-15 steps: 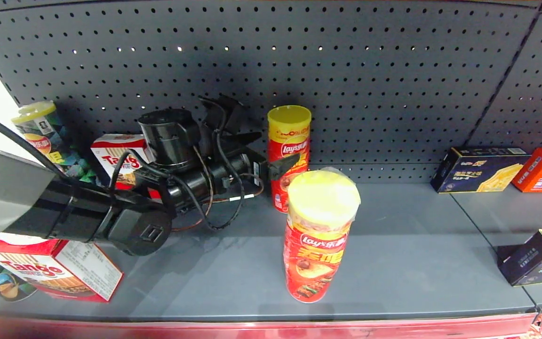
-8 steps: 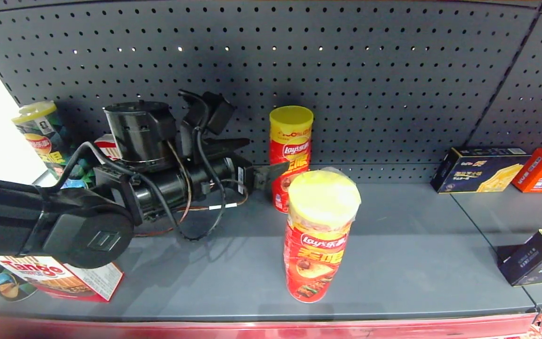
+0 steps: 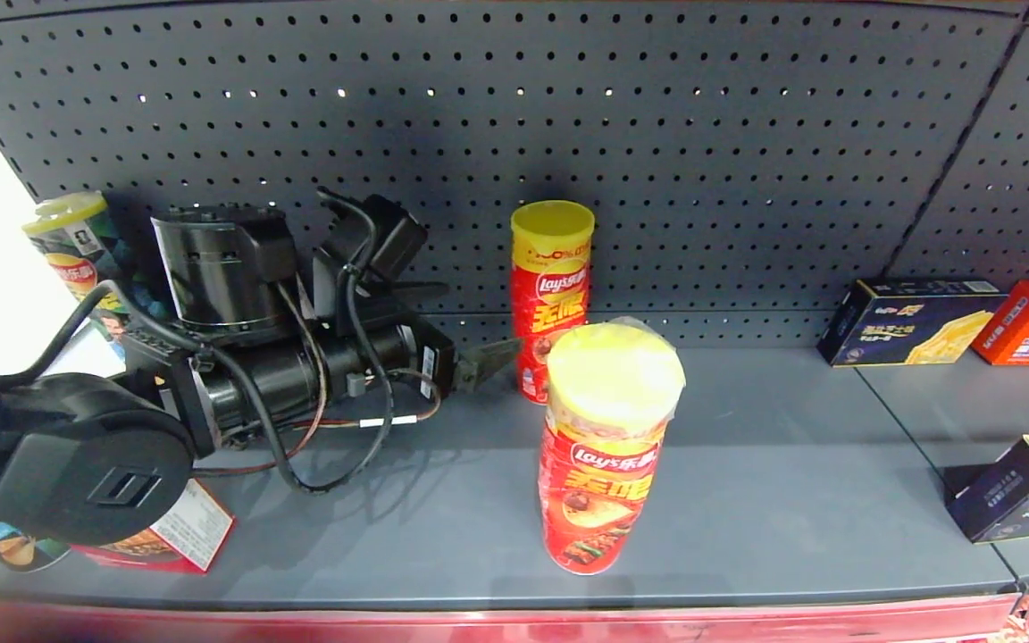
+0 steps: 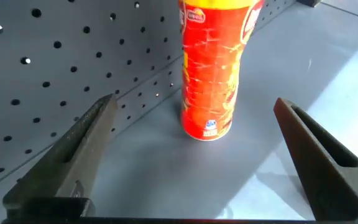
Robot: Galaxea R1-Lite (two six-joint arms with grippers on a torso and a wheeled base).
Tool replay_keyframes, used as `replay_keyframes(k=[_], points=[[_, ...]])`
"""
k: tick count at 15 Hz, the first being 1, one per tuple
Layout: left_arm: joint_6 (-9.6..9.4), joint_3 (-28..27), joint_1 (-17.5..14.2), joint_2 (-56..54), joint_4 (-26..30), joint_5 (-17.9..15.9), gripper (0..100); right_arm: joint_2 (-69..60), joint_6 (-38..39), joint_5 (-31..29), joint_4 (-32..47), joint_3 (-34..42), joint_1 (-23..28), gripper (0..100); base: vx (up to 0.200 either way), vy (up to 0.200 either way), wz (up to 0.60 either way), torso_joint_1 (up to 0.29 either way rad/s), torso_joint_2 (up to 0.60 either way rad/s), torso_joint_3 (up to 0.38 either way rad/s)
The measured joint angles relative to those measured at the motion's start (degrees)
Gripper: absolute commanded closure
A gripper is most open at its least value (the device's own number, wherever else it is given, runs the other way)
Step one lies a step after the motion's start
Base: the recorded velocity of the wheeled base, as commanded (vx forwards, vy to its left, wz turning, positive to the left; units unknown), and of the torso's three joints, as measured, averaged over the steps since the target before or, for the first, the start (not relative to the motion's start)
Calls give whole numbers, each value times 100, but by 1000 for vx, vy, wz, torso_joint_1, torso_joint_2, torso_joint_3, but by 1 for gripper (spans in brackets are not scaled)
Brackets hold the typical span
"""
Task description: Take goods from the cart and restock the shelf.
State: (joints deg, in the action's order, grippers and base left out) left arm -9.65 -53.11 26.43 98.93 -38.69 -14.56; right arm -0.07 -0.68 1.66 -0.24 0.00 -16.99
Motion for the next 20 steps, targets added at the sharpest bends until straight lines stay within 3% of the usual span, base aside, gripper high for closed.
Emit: replay_keyframes(k=[3, 7, 10, 18, 20], points=[[2, 0, -22, -210, 341, 71, 0, 0, 2, -2, 2, 0, 0, 0, 0, 0, 0, 0, 0, 0], [40, 144, -33, -714, 377, 219, 0, 0, 0, 0, 0, 0, -1, 0, 0, 0, 0, 0, 0, 0], [211, 480, 50, -1368, 289, 246, 0, 0, 0, 0, 2, 0, 0, 0, 0, 0, 0, 0, 0, 0], [372, 2484, 190, -4330, 347, 405, 0, 0, 0, 0, 0, 0, 0, 0, 0, 0, 0, 0, 0, 0], [372, 3005, 27, -5155, 664, 394, 0, 0, 0, -2, 0, 0, -4, 0, 0, 0, 0, 0, 0, 0]])
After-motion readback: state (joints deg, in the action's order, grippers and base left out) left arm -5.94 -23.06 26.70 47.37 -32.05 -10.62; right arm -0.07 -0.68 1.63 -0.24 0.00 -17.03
